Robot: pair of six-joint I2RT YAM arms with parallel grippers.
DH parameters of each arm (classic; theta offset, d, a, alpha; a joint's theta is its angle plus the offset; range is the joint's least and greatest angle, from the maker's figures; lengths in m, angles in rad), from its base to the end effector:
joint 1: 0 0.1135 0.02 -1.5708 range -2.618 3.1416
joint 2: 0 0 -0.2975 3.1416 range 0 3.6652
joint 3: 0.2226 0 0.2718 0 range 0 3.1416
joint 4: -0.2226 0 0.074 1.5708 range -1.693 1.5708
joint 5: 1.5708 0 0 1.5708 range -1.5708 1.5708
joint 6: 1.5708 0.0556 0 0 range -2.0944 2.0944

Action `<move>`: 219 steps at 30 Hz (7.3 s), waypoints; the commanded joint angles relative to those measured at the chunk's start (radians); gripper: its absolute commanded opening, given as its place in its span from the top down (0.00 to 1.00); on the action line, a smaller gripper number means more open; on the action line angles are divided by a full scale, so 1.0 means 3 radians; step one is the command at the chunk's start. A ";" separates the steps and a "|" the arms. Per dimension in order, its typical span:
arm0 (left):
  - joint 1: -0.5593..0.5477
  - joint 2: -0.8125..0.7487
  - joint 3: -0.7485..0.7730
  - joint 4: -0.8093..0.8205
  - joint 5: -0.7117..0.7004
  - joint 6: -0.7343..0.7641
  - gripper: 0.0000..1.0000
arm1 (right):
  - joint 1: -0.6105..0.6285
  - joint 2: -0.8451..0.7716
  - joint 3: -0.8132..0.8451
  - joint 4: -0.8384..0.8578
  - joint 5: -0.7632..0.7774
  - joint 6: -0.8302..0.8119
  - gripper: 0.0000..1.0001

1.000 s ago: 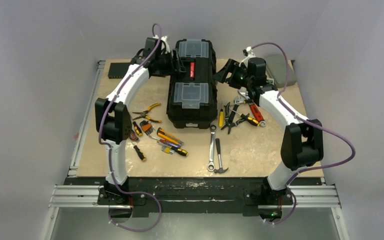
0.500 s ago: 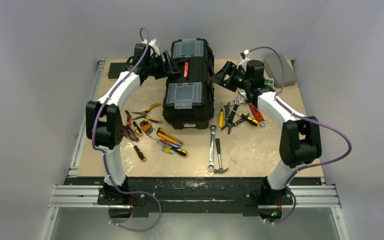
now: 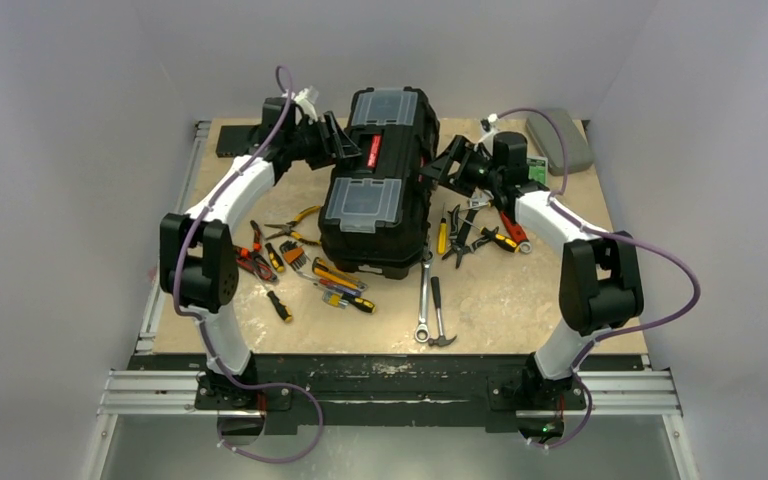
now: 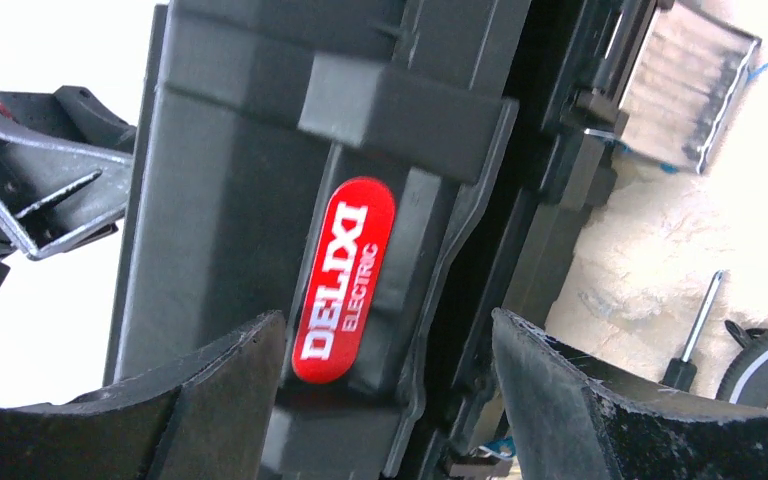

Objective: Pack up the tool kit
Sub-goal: Adjust the toolbox at the center of the board, then open the toolbox at the center of the board.

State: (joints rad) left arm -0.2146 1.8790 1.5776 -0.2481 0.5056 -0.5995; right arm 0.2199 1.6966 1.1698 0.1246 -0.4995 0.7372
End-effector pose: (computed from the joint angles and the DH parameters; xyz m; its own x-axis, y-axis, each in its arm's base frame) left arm 0.4689 -0.1298 0.3115 -0.7541 -0.3409 -0.5614 0.1991 0.6959 -0.6900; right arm 0.4135 0.1197 0.2792 -0.7007 0.4480 -0.5552 -0.2034 0.6205 0.7574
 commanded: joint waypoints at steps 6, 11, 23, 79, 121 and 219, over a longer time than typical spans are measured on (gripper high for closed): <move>-0.0018 -0.0430 -0.0436 0.0390 0.0718 -0.0552 0.79 | -0.0135 -0.0247 -0.0040 0.0151 -0.0128 0.0052 0.25; -0.0006 -0.0408 -0.0552 0.0614 0.0762 -0.0722 0.79 | -0.0299 -0.0259 -0.0172 0.0416 -0.0361 0.0286 0.27; -0.0179 -0.0580 -0.0015 -0.0576 -0.0337 0.0135 0.22 | -0.0368 -0.0259 -0.0217 0.0118 -0.0156 -0.0015 0.29; -0.0536 -0.1619 -0.1740 0.1212 -0.0268 -0.0458 0.23 | 0.1121 0.1348 0.2856 -0.2278 0.1038 0.0407 0.22; -0.0445 -0.1859 -0.1227 0.0046 -0.0245 0.0067 0.31 | 0.0710 0.0756 0.1714 -0.0265 -0.0338 0.1142 0.29; -0.0252 -0.0935 -0.0410 0.1615 0.0662 -0.1641 1.00 | -0.0297 -0.0572 -0.0637 0.0038 0.0638 -0.0456 0.27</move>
State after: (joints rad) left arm -0.3141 1.7367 1.4052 -0.0593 0.6193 -1.0054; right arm 0.1352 1.5017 0.9909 0.0380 -0.2401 0.6334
